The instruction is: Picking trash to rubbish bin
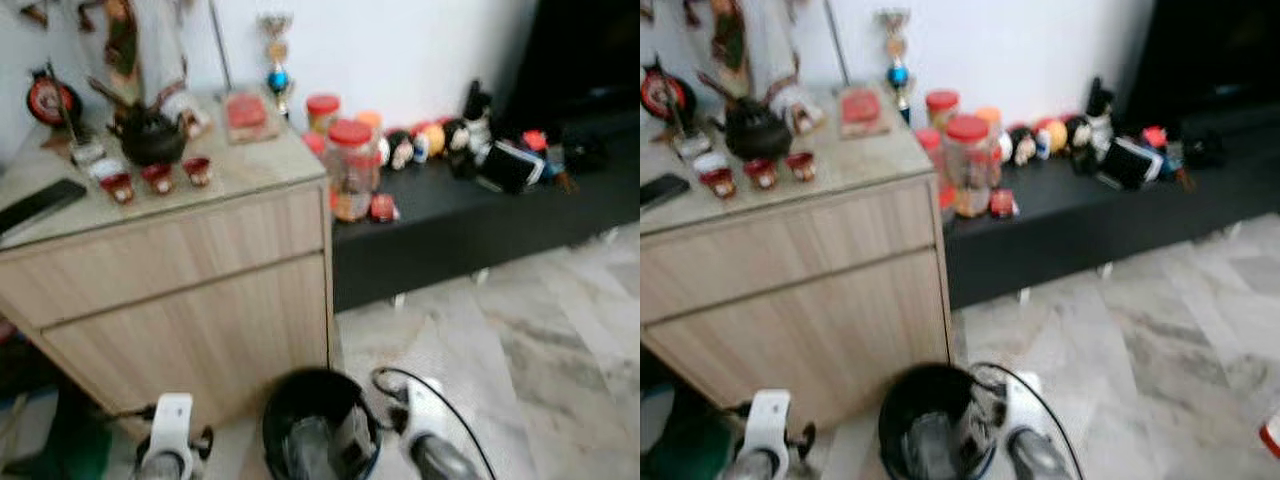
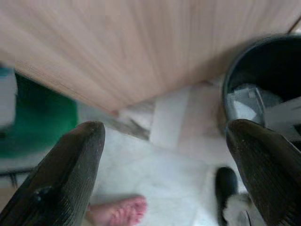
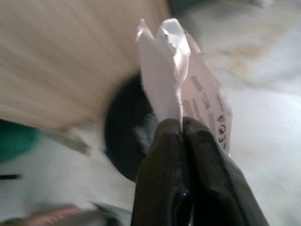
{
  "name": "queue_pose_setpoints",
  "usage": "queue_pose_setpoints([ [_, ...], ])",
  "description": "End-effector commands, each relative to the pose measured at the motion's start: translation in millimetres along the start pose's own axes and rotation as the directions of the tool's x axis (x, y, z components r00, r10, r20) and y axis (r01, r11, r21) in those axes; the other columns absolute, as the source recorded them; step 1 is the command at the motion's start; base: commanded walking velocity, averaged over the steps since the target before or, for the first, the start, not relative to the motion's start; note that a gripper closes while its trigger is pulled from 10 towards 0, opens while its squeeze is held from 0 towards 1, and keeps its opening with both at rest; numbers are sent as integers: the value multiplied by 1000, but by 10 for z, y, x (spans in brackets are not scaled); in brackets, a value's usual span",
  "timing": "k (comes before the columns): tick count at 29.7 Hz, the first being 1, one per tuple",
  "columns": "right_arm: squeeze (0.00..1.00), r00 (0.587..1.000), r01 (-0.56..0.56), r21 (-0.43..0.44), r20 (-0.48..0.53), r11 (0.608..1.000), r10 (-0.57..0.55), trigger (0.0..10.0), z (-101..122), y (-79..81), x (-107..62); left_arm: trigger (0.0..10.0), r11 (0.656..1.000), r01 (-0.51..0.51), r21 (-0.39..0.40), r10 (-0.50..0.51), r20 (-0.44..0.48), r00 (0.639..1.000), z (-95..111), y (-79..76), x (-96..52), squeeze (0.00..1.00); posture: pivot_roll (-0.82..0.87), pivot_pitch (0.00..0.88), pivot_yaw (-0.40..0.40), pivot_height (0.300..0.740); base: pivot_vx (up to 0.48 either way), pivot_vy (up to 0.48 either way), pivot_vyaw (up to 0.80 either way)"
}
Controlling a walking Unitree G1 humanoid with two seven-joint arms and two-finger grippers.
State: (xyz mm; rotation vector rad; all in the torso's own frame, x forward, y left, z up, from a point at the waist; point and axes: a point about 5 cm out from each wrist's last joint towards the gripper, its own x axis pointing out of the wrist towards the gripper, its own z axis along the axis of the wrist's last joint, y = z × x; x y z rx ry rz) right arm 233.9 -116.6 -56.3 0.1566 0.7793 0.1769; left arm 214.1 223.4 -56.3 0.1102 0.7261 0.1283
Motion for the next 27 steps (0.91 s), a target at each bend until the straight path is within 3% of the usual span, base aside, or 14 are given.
queue_pose_setpoints([
  [1, 0, 1000, 12, -16, 6, 1000, -12, 10000, 39, -82, -8, 10000, 1000, 29, 6, -29, 46, 998, 144, -68, 39, 0, 143, 5, 73, 740, 360, 0, 0],
  [9, 0, 999, -49, -55, -3, 997, 49, 10000, 73, 2, 13, 10000, 994, 108, 25, -110, 76, 991, 274, -208, 71, 0, 141, 7, 68, 740, 168, 0, 0],
  [10, 0, 997, -76, -97, -12, 992, 75, 10000, 83, 42, 21, 10000, 987, 154, 41, -158, 93, 983, 330, -287, 78, 0, 143, 8, 59, 740, 0, 0, 0],
  [13, 0, 991, -136, -156, -25, 978, 134, 10000, 114, 135, 37, 10000, 962, 266, 67, -272, 127, 954, 455, -473, 83, 0, 143, 8, 59, 740, 0, 0, 0],
  [14, 0, 984, -178, -178, -26, 968, 176, 10000, 156, 198, 50, 10000, 936, 337, 102, -348, 136, 927, 522, -605, 77, 0, 142, 8, 53, 740, 0, 0, 0],
  [16, 0, 976, -217, -205, -32, 954, 215, 10000, 193, 258, 60, 10000, 905, 399, 146, -418, 142, 897, 579, -726, 64, 0, 138, 8, 51, 740, 0, 0, 0],
  [20, 0, 970, -242, -229, -36, 943, 241, 10000, 229, 308, 69, 10000, 872, 457, 174, -482, 148, 863, 628, -834, 45, 0, 138, 8, 51, 740, 0, 0, 0],
  [24, 0, 963, -265, -252, -21, 931, 268, 10000, 316, 390, 87, 10000, 803, 558, 208, -589, 139, 796, 693, -999, 8, 0, 140, 8, 49, 740, 0, 0, 0],
  [27, 0, 964, -258, -269, -2, 928, 268, 10000, 373, 423, 97, 10000, 785, 580, 216, -613, 139, 778, 715, -1036, -3, 0, 143, 4, 46, 740, 0, 0, 0],
])
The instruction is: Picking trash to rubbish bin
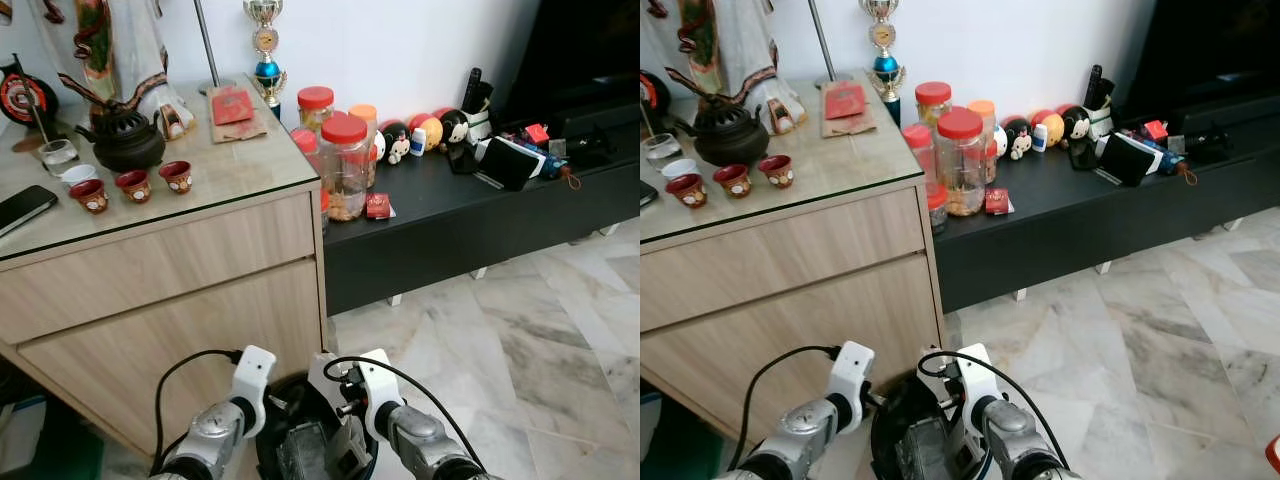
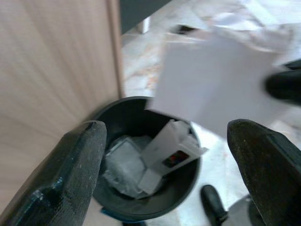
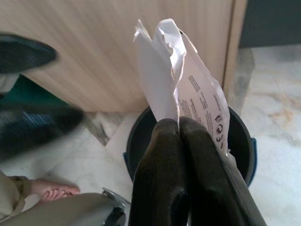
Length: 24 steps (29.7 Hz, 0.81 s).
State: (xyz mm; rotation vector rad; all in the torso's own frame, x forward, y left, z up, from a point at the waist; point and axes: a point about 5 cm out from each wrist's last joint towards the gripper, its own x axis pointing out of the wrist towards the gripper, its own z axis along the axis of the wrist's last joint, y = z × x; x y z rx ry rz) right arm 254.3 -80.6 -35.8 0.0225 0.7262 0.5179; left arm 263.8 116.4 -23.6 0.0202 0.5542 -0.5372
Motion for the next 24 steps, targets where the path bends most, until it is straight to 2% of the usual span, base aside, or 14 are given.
queue_pose_setpoints([
  [1, 0, 999, -1, -29, 34, 1000, 2, 10000, 134, 17, 30, 10000, 1000, 11, 27, -12, 13, 1000, 79, 31, 10, 0, 144, 2, 45, 740, 0, 0, 0],
  [9, 0, 999, 12, -38, 46, 999, -11, 10000, 182, 25, 42, 10000, 1000, 21, 23, -21, 15, 1000, 70, 46, -6, 0, 149, 1, 44, 740, 0, 0, 0],
  [10, 78, 999, 13, -37, 47, 999, -11, 10000, 183, 26, 42, 10000, 999, 23, 22, -23, 15, 1000, 69, 46, -7, 0, 150, 2, 44, 740, 0, 0, 0],
  [11, 1000, 998, 24, -31, 52, 999, -23, 10000, 187, 19, 42, 10000, 999, 26, 21, -26, 15, 1000, 67, 46, -9, 0, 150, 2, 44, 740, 0, 0, 0],
  [24, 1000, 997, 40, 10, 70, 999, -41, 10000, 199, 1, 38, 10000, 999, 35, 24, -35, 11, 999, 55, 36, -11, 0, 149, 0, 44, 740, 0, 0, 0],
])
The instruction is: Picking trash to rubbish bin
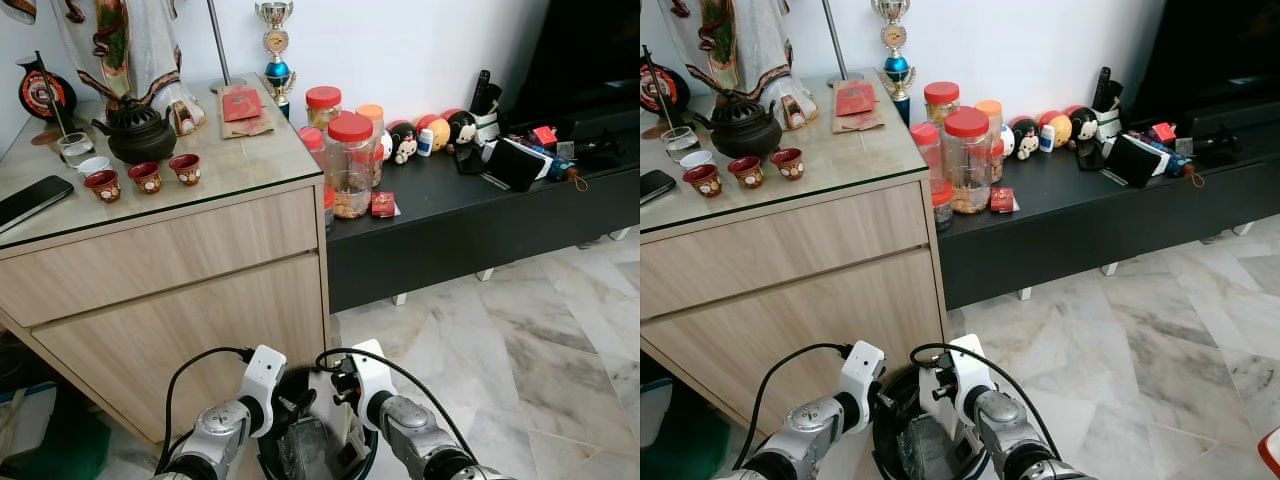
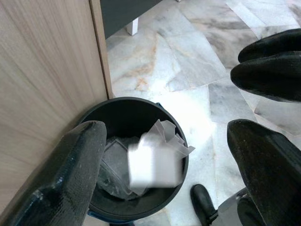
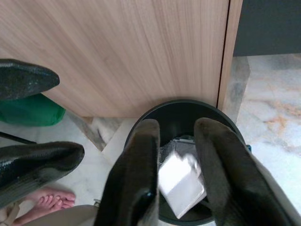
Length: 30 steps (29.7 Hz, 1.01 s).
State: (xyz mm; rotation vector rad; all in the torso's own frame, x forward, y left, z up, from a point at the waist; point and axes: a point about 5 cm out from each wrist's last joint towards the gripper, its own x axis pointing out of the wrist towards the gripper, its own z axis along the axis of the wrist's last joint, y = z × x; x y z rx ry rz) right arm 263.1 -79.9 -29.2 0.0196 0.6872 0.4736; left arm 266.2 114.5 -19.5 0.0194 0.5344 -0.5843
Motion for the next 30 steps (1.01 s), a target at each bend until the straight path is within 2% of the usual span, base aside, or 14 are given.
queue_pose_setpoints([
  [1, 1000, 1000, -1, 7, 30, 1000, 1, 10000, 89, 21, 22, 10000, 1000, -12, 8, 12, -6, 1000, 5, 52, -22, 0, 148, 0, 44, 740, 0, 0, 0],
  [3, 969, 1000, 0, 6, 29, 1000, 0, 10000, 85, 18, 21, 10000, 1000, -15, 9, 16, -7, 1000, 6, 60, -24, 0, 148, 0, 44, 740, 0, 0, 0],
  [4, 251, 1000, 0, 8, 27, 1000, 0, 10000, 77, 16, 19, 10000, 1000, -24, 13, 24, -6, 1000, 8, 71, -28, 0, 149, 0, 44, 740, 0, 0, 0],
  [5, 0, 1000, 0, 9, 27, 1000, 0, 10000, 71, 15, 17, 10000, 999, -33, 13, 33, -5, 999, 9, 81, -31, 0, 149, 0, 44, 740, 0, 0, 0],
  [7, 0, 1000, 5, 23, 26, 1000, -6, 10000, 51, 4, 10, 10000, 997, -70, 20, 71, -6, 997, 7, 122, -45, 0, 149, 0, 44, 740, 0, 0, 0],
  [8, 0, 1000, 22, 35, 20, 999, -23, 10000, 5, -28, -8, 10000, 985, -171, 18, 171, 0, 985, 3, 233, -90, 0, 149, 0, 44, 740, 0, 0, 0],
  [9, 0, 999, 29, 37, 18, 999, -29, 10000, -10, -39, -15, 10000, 978, -207, 13, 207, 3, 978, 1, 272, -107, 0, 149, 0, 44, 740, 0, 0, 0],
  [13, 0, 995, 99, 63, -6, 993, -99, 10000, -126, -164, -76, 10000, 913, -402, -63, 400, -44, 915, -138, 511, -279, 0, 147, 0, 42, 740, 0, 0, 0],
  [14, 0, 995, 99, 63, -6, 993, -99, 10000, -126, -164, -76, 10000, 913, -402, -63, 400, -44, 915, -138, 511, -279, 0, 147, 0, 42, 740, 0, 0, 0],
  [15, 0, 991, 130, 73, -22, 989, -129, 10000, -186, -220, -107, 10000, 884, -457, -97, 452, -71, 889, -223, 579, -359, 0, 139, 0, 43, 740, 0, 0, 0],
  [18, 0, 978, 200, 85, -72, 976, -194, 10000, -352, -347, -195, 10000, 835, -540, -107, 521, -162, 838, -470, 659, -541, 0, 138, 1, 45, 740, 0, 0, 0],
  [21, 0, 977, 205, 86, -76, 975, -199, 10000, -368, -357, -204, 10000, 830, -549, -102, 529, -169, 831, -491, 661, -556, 0, 138, 1, 45, 740, 0, 0, 0],
  [24, 0, 948, 295, 100, -159, 950, -277, 10000, -648, -494, -356, 10000, 780, -613, -121, 566, -281, 775, -828, 636, -768, 0, 137, 5, 44, 740, 0, 0, 0],
  [30, 0, 904, 379, 116, -256, 918, -341, 10000, -962, -578, -535, 10000, 741, -656, -145, 570, -381, 728, -1113, 528, -920, 0, 135, 3, 42, 740, 0, 0, 0],
])
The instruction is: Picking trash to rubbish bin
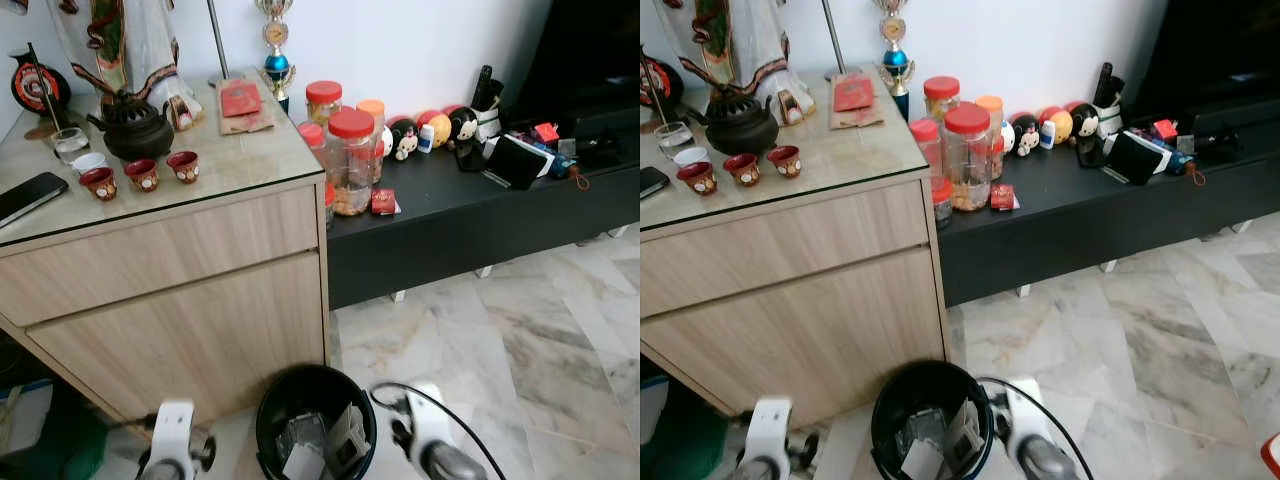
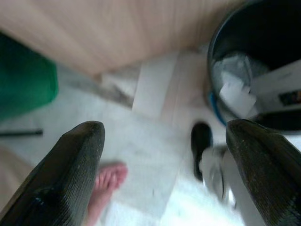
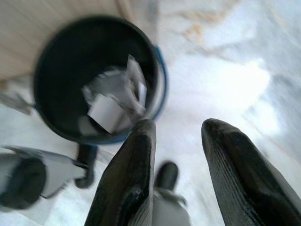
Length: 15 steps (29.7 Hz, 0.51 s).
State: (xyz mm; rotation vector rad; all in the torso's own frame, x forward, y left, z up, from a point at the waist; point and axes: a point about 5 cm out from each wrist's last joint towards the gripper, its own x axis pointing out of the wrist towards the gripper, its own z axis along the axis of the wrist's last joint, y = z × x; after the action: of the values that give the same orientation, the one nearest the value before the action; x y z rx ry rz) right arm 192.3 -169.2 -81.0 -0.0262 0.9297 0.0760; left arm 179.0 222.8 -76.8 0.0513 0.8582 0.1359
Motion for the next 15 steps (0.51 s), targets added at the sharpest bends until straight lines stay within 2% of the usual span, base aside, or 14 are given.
queue_pose_setpoints([
  [1, 0, 1000, 12, 27, -13, 1000, -12, 10000, -47, 1, -7, 10000, 999, -28, -34, 28, -28, 999, -75, 30, -18, 0, 135, 3, 42, 740, 0, 0, 0],
  [9, 0, 1000, 17, 53, -3, 998, -16, 10000, -62, 7, -12, 10000, 999, -16, -34, 14, -56, 998, -161, 9, -40, 0, 135, 0, 45, 740, 0, 0, 0],
  [15, 0, 1000, 2, 14, 8, 1000, -2, 10000, -7, 51, 3, 10000, 999, -8, -37, 7, -42, 999, -107, -16, -23, 0, 125, 0, 50, 740, 0, 0, 0],
])
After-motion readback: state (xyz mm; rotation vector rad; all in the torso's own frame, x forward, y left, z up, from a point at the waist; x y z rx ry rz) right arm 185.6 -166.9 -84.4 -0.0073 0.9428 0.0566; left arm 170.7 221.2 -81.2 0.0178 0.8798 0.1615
